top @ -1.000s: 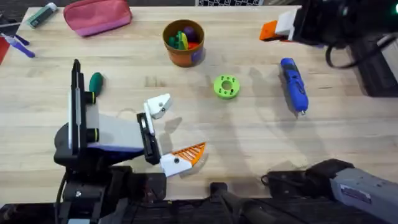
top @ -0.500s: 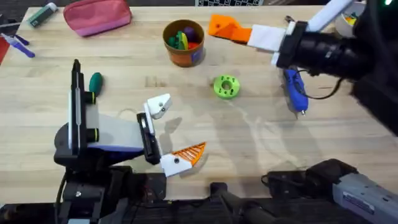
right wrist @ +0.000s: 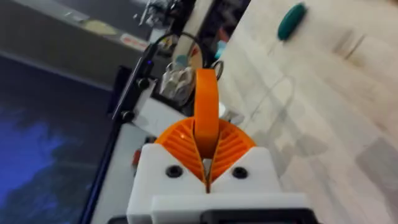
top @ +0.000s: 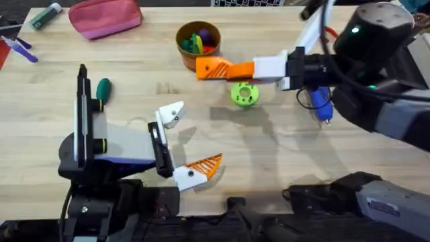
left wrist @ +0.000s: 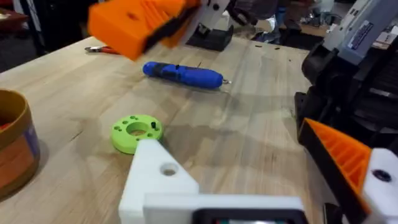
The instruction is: Pick up the gripper from the table and insert it into the empty holder that is missing its gripper. Then pick up a screw, insert it into the mounting hole, and use the screwdriver to tighten it. Finally, clean up the table by picking up the vegetable and placing it into the bucket.
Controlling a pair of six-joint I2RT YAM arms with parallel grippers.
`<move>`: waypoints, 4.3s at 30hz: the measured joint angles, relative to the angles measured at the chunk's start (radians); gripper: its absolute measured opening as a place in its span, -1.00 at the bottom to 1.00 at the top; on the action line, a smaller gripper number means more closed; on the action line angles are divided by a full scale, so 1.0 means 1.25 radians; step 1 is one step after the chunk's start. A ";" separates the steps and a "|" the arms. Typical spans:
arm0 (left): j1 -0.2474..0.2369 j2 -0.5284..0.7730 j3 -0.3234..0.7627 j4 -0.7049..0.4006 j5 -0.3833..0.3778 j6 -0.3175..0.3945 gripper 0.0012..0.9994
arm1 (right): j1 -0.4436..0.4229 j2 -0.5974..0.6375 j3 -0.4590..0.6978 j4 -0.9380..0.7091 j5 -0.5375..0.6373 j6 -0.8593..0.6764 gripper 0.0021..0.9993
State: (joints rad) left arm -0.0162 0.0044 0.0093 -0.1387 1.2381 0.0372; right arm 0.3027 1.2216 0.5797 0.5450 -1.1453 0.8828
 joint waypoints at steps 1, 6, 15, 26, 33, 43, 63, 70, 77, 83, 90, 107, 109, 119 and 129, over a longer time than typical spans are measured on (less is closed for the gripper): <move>0.000 0.000 0.000 0.000 0.000 0.000 0.97 | 0.000 0.025 0.000 0.022 -0.029 0.018 -0.98; 0.000 0.000 0.000 0.000 0.000 0.000 0.98 | 0.000 0.127 0.000 0.141 -0.142 0.103 -0.98; 0.000 0.000 0.000 0.000 0.000 0.000 0.98 | 0.000 0.211 -0.001 0.193 -0.280 0.209 -0.98; 0.000 0.000 0.000 0.000 0.000 0.000 0.98 | 0.031 0.286 -0.023 0.192 -0.302 0.188 -0.99; 0.000 0.000 0.000 0.000 0.000 0.000 0.97 | 0.048 0.328 -0.023 0.193 -0.294 0.122 -0.99; 0.000 0.000 0.000 0.000 0.000 0.000 0.98 | 0.076 0.351 -0.024 0.226 -0.273 0.116 -0.99; 0.000 0.000 0.000 0.000 0.000 0.000 0.97 | 0.096 0.299 -0.141 0.539 -0.161 0.388 -0.99; 0.000 0.000 0.000 0.000 0.000 0.000 0.97 | 0.107 0.299 -0.120 0.540 -0.161 0.401 -0.99; 0.000 0.000 0.000 0.000 0.000 0.000 0.97 | 0.107 0.318 -0.103 0.525 -0.162 0.399 -0.99; 0.000 0.000 0.000 0.000 0.000 0.000 0.97 | 0.107 0.327 -0.089 0.510 -0.175 0.395 -0.99; 0.000 0.000 0.000 0.000 0.000 0.000 0.97 | 0.108 0.327 -0.086 0.501 -0.179 0.393 -0.99; 0.000 0.000 0.000 0.000 0.000 0.000 0.97 | 0.109 0.340 -0.086 0.485 -0.180 0.373 -0.99; 0.000 0.000 0.000 0.000 0.000 0.000 0.97 | 0.109 0.340 -0.086 0.485 -0.180 0.372 -0.99; 0.000 0.000 0.000 0.000 0.000 0.000 0.97 | 0.138 0.340 -0.067 0.486 -0.185 0.370 -0.99; 0.000 0.000 0.000 0.000 -0.001 0.000 0.98 | 0.142 0.340 -0.057 0.463 -0.187 0.370 -0.99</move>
State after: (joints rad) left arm -0.0162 0.0044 0.0093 -0.1383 1.2371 0.0372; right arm 0.4807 1.6470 0.5079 1.1238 -1.3786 1.3449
